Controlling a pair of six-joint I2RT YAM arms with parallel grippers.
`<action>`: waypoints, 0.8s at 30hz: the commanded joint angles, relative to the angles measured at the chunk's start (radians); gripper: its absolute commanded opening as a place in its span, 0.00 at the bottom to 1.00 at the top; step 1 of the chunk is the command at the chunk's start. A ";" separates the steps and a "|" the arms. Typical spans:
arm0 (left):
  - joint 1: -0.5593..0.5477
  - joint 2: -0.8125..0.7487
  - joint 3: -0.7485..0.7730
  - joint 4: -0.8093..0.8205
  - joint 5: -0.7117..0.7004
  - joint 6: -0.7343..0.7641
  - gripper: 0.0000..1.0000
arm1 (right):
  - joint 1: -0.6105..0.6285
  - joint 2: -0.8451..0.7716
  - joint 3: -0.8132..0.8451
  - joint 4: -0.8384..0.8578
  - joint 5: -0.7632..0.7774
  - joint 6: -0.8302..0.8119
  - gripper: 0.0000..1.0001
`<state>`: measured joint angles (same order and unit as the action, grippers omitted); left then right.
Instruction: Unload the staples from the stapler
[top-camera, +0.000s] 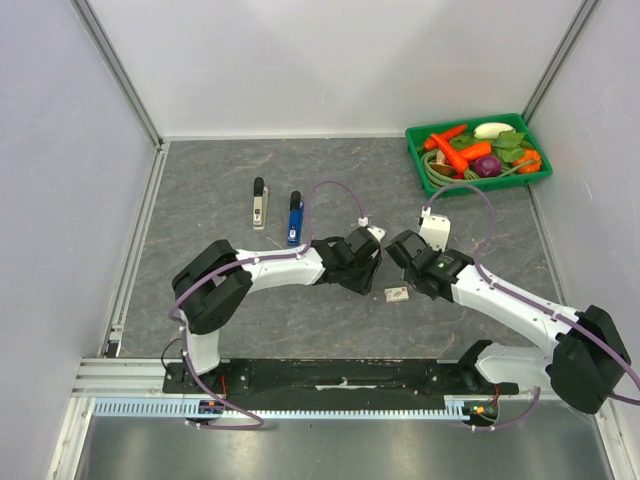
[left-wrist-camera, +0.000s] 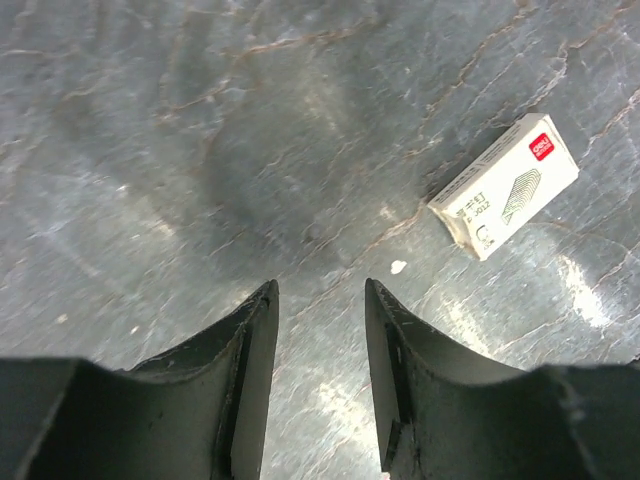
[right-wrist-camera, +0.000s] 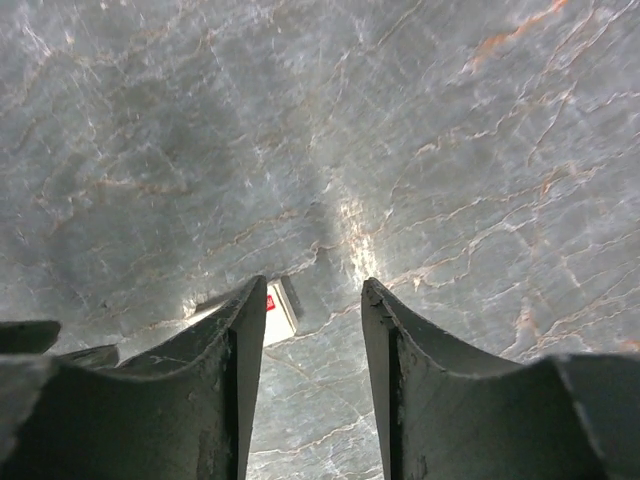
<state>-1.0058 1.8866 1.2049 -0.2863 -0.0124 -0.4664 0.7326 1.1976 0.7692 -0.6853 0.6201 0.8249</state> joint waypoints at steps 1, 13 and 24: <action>0.007 -0.124 0.033 -0.065 -0.130 0.057 0.48 | -0.012 -0.039 0.085 -0.008 0.079 -0.075 0.53; 0.006 -0.503 -0.028 -0.109 -0.245 0.137 0.77 | -0.012 -0.110 0.173 0.188 0.027 -0.293 0.98; 0.006 -0.840 -0.108 -0.177 -0.389 0.164 0.91 | -0.010 -0.087 0.295 0.210 0.017 -0.415 0.98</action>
<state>-1.0027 1.1255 1.1152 -0.4294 -0.3119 -0.3538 0.7235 1.1252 0.9878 -0.5114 0.6258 0.4820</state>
